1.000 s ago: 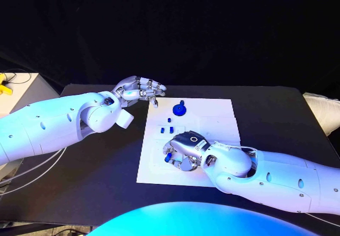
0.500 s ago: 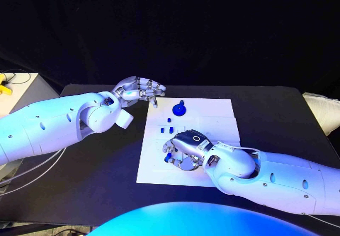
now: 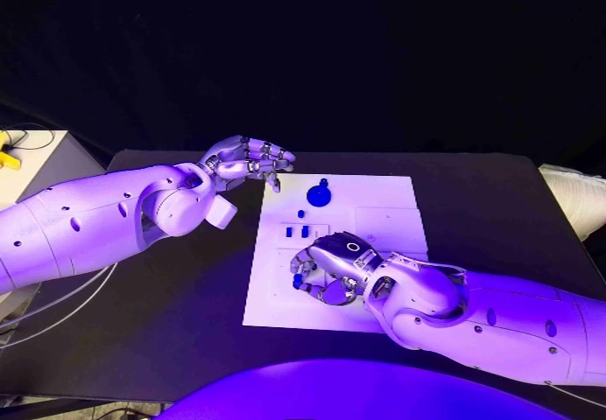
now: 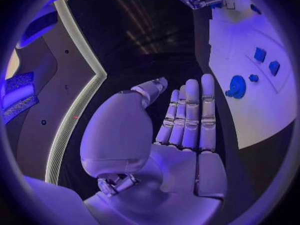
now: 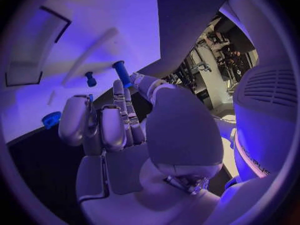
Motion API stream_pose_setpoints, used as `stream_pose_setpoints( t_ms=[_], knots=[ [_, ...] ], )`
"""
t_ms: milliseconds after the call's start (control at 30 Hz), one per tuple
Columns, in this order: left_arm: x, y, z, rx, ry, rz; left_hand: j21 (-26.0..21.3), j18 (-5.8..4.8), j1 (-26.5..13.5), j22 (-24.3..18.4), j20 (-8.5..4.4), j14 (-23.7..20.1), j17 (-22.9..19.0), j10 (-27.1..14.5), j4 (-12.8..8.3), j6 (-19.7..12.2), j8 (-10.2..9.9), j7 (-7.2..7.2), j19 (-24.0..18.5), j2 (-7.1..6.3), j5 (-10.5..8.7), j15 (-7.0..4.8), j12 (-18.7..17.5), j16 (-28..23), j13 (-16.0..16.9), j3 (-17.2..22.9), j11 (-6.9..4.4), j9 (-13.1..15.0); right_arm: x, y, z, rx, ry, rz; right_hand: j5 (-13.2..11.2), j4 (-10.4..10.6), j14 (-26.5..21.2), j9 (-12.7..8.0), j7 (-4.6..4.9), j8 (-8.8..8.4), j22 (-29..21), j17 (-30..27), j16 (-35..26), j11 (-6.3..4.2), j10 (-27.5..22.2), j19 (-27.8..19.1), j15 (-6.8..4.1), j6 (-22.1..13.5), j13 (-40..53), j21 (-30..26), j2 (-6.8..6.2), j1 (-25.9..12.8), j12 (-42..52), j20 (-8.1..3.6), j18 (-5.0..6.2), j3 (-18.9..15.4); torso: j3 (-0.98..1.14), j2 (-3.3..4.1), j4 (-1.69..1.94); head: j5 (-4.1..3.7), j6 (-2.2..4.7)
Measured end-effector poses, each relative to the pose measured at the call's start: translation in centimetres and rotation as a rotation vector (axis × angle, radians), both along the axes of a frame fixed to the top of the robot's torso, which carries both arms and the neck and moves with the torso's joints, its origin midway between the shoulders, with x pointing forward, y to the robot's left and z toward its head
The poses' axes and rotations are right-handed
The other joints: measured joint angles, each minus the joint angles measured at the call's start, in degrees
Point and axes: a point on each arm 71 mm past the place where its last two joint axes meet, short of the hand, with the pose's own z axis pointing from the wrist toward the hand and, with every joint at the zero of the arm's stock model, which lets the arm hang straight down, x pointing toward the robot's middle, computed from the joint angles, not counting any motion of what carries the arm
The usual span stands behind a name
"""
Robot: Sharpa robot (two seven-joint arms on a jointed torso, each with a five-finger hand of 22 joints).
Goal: Assemble the parts on the task board
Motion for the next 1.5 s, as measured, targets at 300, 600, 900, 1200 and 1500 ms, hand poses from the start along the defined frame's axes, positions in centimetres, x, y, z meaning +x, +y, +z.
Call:
stream_pose_setpoints(
  t_ms=[300, 600, 900, 1200, 1500],
  knots=[
    [0.0, 0.0, 0.0, 0.000, 0.001, 0.000, 0.0, 0.00, 0.2, -0.1, 0.00, 0.0, 0.0, 0.0, 0.0, 0.0, 0.0, 0.00, 0.0, 0.23, 0.00, 0.00, 0.0, 0.0, -0.1, 0.0, 0.00, 0.0, 0.0, -0.1, 0.0, 0.004, 0.007, -0.004, 0.0, 0.0, 0.0, 0.0, 0.00, 0.00, -0.1, -0.3, 0.0, 0.00, 0.0, 0.0, 0.00, 0.0, 0.0, 0.0, 0.00, 0.0, 0.0, 0.00, 0.00, 0.0, 0.00, 0.01, 0.01, -0.09, 0.00],
    [0.0, 0.1, -0.1, 0.002, 0.002, 0.002, 0.0, 0.00, 0.2, -0.1, 0.00, 0.0, 0.0, 0.0, 0.0, 0.0, 0.0, 0.00, 0.0, 0.24, 0.00, 0.00, 0.0, 0.0, -0.1, 0.0, 0.00, 0.0, 0.5, -2.3, 1.2, 0.016, -0.017, -0.040, 0.0, 0.1, 0.0, -0.1, 0.00, -0.22, -0.2, -0.3, 0.0, 0.01, 0.0, 0.0, 0.00, 0.0, 0.0, 0.0, 0.00, 0.0, 0.0, 0.00, 0.00, -0.1, -0.01, -0.05, -0.02, -0.44, 0.00],
    [0.1, 0.3, -0.1, 0.005, 0.004, 0.007, 0.0, 0.00, 0.2, -0.1, 0.00, 0.0, 0.0, 0.0, 0.0, 0.0, 0.0, 0.00, 0.0, 0.24, 0.00, 0.00, 0.0, 0.0, -0.1, 0.0, 0.00, 0.0, 2.5, -6.4, 4.7, 0.077, 0.006, -0.149, 0.3, 1.4, -0.1, -0.7, 0.02, -1.67, -0.2, -0.6, 0.0, 0.16, 0.6, 0.0, -0.05, -1.5, 0.0, -0.4, -0.83, -0.8, 0.9, 0.00, 0.00, -1.8, -0.03, -0.16, -0.12, -1.87, 0.00],
    [0.0, 0.3, -0.5, 0.005, 0.011, 0.008, -0.2, 0.00, 0.2, -0.2, 0.00, 0.0, 0.0, 0.0, 0.0, 0.0, 0.0, 0.00, 0.0, 0.24, 0.00, 0.00, 0.0, 0.0, -0.1, 0.0, 0.00, 0.0, 4.7, -13.6, 6.2, 0.098, 0.196, -0.372, 0.8, 3.3, 0.2, 1.1, -1.49, 2.14, 1.8, 1.4, 0.9, -2.73, 8.7, 1.6, -2.27, 1.6, 12.5, 2.1, 1.13, -1.6, 14.6, -1.82, 0.00, -6.5, -0.13, -0.46, -0.27, -4.20, 0.00],
    [-0.3, 0.4, -0.9, 0.004, 0.019, 0.009, -0.2, 0.00, 0.2, -0.2, 0.00, 0.0, 0.0, 0.0, 0.0, 0.0, 0.0, 0.00, 0.0, 0.24, 0.00, 0.00, 0.0, 0.0, 0.0, 0.0, 0.00, 0.0, 4.2, -19.6, 5.2, 0.049, 0.369, -0.564, 3.5, 10.2, 0.2, 4.0, -2.68, 9.66, 1.8, 16.8, 9.0, -3.06, 14.5, 2.1, -2.66, -0.1, 70.1, 9.4, 2.64, -3.2, 73.4, -2.37, -0.92, -15.2, -0.19, -0.87, -0.54, -5.77, 0.00]
  ],
)
